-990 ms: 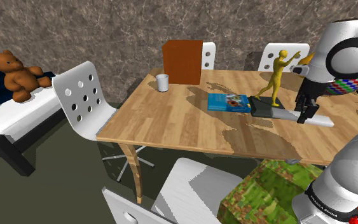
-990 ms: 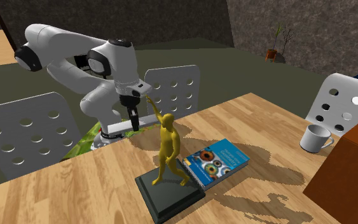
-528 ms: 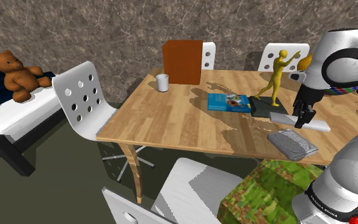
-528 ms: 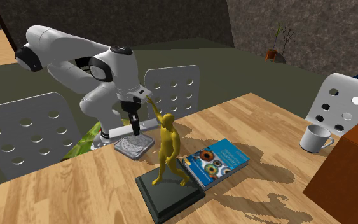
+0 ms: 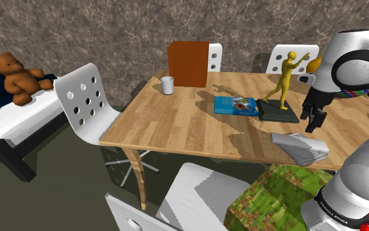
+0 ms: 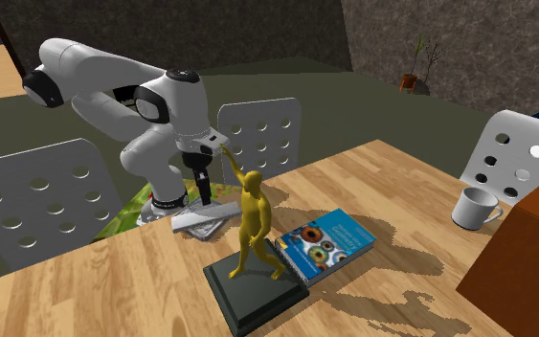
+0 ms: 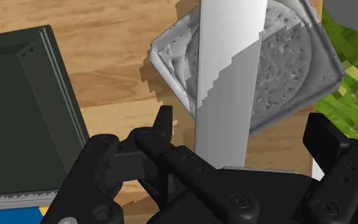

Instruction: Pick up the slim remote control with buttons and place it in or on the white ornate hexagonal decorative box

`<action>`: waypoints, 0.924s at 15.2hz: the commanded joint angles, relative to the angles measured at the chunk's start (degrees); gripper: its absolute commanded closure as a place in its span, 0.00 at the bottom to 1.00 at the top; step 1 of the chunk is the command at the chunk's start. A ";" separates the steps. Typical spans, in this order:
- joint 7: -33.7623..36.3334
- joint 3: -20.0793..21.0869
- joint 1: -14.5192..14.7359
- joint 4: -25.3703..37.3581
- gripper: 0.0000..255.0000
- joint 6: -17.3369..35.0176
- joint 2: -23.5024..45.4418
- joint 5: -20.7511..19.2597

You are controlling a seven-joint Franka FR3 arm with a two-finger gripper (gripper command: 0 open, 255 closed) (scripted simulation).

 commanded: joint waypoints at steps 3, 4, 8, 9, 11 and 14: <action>-0.01 0.65 0.39 1.86 0.00 -1.88 -0.06 0.70; -0.04 1.26 0.76 3.77 0.00 -3.69 0.00 1.35; -0.09 2.27 1.37 7.28 0.00 -6.79 0.37 2.42; -0.09 2.26 1.37 7.29 0.00 -6.79 0.38 2.42; -0.09 2.26 1.37 7.29 0.00 -6.78 0.38 2.42; -0.09 2.26 1.37 7.29 0.00 -6.78 0.38 2.42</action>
